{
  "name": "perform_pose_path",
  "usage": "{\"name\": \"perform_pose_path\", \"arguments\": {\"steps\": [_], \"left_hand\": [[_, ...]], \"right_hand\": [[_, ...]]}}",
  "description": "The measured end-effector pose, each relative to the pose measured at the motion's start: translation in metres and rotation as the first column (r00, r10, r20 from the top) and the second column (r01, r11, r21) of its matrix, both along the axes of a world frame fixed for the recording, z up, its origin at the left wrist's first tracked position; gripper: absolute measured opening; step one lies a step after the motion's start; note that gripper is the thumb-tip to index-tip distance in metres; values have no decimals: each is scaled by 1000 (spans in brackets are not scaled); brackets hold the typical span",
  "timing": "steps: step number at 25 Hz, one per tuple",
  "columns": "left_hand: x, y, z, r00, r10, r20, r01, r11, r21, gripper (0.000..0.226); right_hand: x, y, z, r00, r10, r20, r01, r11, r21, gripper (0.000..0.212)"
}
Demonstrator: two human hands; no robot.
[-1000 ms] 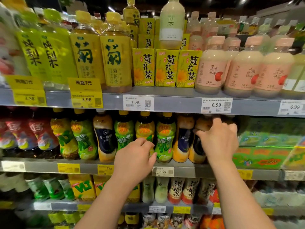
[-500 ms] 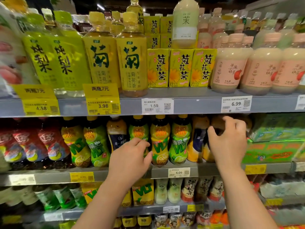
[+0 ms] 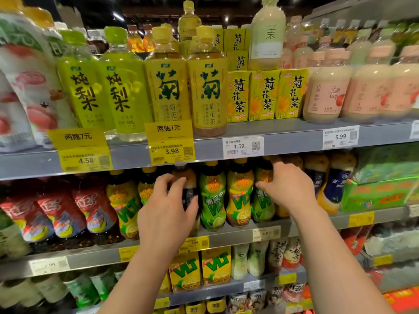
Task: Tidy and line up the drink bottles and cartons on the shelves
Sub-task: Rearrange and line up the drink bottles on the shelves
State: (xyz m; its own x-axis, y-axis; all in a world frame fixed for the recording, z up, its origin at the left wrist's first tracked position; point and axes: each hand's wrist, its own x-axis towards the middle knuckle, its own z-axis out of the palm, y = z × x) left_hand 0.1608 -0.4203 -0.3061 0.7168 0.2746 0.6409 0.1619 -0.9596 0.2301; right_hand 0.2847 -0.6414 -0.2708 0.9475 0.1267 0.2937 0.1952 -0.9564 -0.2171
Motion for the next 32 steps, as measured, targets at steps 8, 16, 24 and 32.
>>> {"name": "perform_pose_path", "arguments": {"steps": [8, 16, 24, 32], "left_hand": [[20, 1, 10, 977, 133, -164, -135, 991, -3, 59], [10, -8, -8, 991, 46, 125, -43, 999, -25, 92], [-22, -43, -19, 928, -190, 321, 212, 977, -34, 95], [-20, -114, 6, 898, -239, 370, 328, 923, -200, 97]], "right_hand": [[-19, -17, -21, 986, 86, 146, -125, 951, 282, 86], [-23, -29, -28, 960, 155, 232, -262, 785, 561, 84], [-17, -52, -31, 933, 232, 275, -358, 675, 645, 86], [-5, -103, -22, 888, 370, 275, -453, 596, 663, 87]]}}
